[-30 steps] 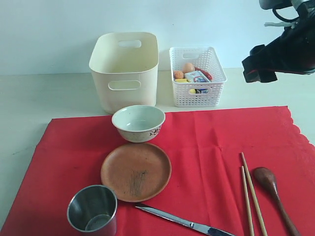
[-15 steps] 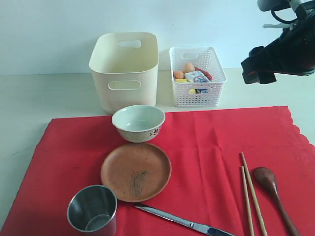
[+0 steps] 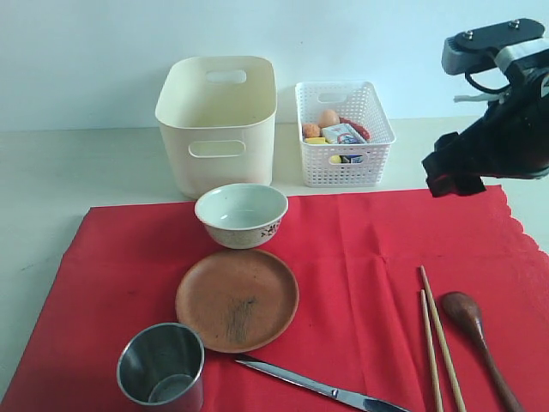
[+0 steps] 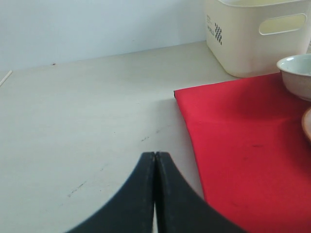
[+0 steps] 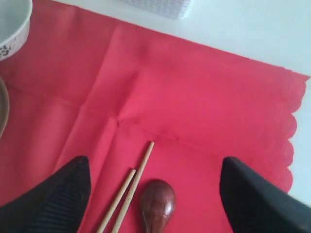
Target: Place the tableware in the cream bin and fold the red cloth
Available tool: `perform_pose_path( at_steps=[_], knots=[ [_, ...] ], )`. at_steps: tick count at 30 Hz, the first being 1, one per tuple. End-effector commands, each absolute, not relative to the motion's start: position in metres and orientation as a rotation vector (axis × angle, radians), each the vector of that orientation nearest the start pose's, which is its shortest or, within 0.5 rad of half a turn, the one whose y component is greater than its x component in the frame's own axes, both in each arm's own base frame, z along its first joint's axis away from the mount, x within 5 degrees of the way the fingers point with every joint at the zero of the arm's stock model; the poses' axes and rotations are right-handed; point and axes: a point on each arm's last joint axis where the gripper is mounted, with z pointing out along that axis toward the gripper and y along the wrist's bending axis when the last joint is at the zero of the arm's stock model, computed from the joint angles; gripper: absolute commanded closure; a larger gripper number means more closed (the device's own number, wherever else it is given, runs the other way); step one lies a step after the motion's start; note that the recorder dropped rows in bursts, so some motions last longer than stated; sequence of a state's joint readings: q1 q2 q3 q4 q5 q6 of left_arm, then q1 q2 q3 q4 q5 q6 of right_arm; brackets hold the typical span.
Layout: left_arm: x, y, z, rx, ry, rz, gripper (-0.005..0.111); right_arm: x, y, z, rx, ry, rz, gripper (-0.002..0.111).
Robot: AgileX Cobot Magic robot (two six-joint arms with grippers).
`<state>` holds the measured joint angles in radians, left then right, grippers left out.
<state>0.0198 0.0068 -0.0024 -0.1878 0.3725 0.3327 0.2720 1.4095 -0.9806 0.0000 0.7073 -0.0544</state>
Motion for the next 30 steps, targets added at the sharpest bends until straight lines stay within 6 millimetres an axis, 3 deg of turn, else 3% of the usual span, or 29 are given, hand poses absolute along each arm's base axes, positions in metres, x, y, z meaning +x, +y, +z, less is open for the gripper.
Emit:
perform_pose_path(
  at_steps=[1, 20, 24, 30],
  knots=[
    [0.053, -0.006, 0.180, 0.178, 1.840, 0.056, 0.107, 0.267, 0.074, 0.256, -0.434, 2.615, 0.069, 0.038],
    [0.053, -0.006, 0.180, 0.178, 1.840, 0.056, 0.107, 0.264, 0.075, 0.254, -0.407, 2.660, 0.113, 0.038],
    [0.053, -0.006, 0.180, 0.178, 1.840, 0.056, 0.107, 0.262, 0.082, 0.254, -0.402, 2.655, 0.221, 0.038],
    [0.053, -0.006, 0.180, 0.178, 1.840, 0.056, 0.107, 0.259, 0.103, 0.261, -0.490, 2.575, 0.529, 0.038]
  ],
)
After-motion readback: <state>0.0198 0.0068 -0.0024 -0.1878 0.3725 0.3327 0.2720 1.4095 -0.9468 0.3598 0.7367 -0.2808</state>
